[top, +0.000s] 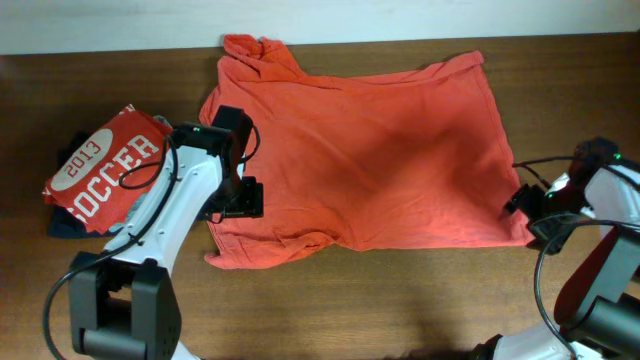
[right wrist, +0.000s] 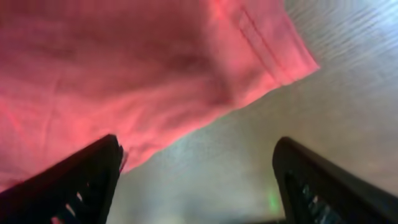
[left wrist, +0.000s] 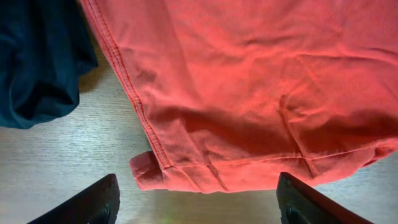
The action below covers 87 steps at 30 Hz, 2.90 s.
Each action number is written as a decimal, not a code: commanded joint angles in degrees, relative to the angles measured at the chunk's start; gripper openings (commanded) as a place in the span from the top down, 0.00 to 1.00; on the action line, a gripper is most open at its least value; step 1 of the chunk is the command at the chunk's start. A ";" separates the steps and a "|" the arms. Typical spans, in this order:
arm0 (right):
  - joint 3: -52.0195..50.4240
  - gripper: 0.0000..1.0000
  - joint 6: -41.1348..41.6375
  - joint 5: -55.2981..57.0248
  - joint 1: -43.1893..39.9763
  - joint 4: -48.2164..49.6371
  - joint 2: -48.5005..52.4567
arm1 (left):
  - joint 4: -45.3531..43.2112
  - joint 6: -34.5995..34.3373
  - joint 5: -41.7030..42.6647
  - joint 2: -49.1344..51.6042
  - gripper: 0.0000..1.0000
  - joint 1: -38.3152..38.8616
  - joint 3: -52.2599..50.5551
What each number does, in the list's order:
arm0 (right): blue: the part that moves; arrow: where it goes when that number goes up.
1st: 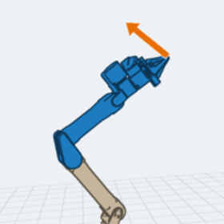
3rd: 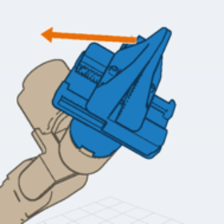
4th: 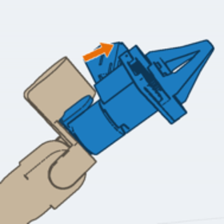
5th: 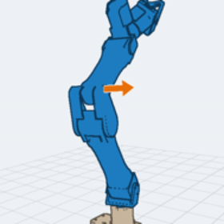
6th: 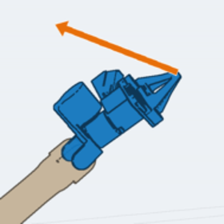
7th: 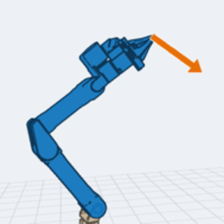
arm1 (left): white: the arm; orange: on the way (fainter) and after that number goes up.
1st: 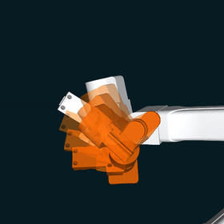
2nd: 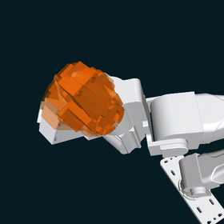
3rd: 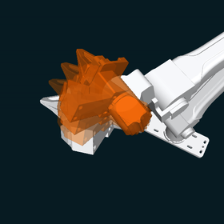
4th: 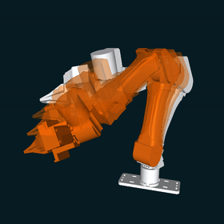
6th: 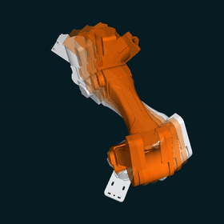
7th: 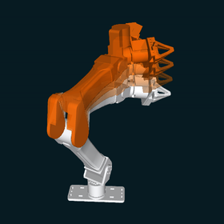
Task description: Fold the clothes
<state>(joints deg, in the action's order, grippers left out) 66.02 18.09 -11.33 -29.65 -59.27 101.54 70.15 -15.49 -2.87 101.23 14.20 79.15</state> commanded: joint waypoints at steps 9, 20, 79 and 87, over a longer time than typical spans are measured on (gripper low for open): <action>-6.95 0.35 6.86 1.51 -2.14 10.69 0.55 | -0.98 0.79 1.22 -0.98 0.19 -1.68 -0.37; -8.00 0.96 9.92 11.45 -2.38 11.65 0.52 | -1.01 0.81 1.20 -0.98 0.19 -1.68 -0.37; -5.57 0.17 5.68 -1.95 3.08 7.21 -27.71 | -19.65 -0.98 9.05 -5.68 0.76 7.04 -25.73; -5.57 0.17 4.61 -1.95 3.06 7.19 -27.71 | -9.79 0.79 17.66 -5.70 0.99 7.04 -22.67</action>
<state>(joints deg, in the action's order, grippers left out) 59.99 23.75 -13.61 -27.00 -52.23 73.58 57.04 -16.45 9.82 95.79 20.95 54.06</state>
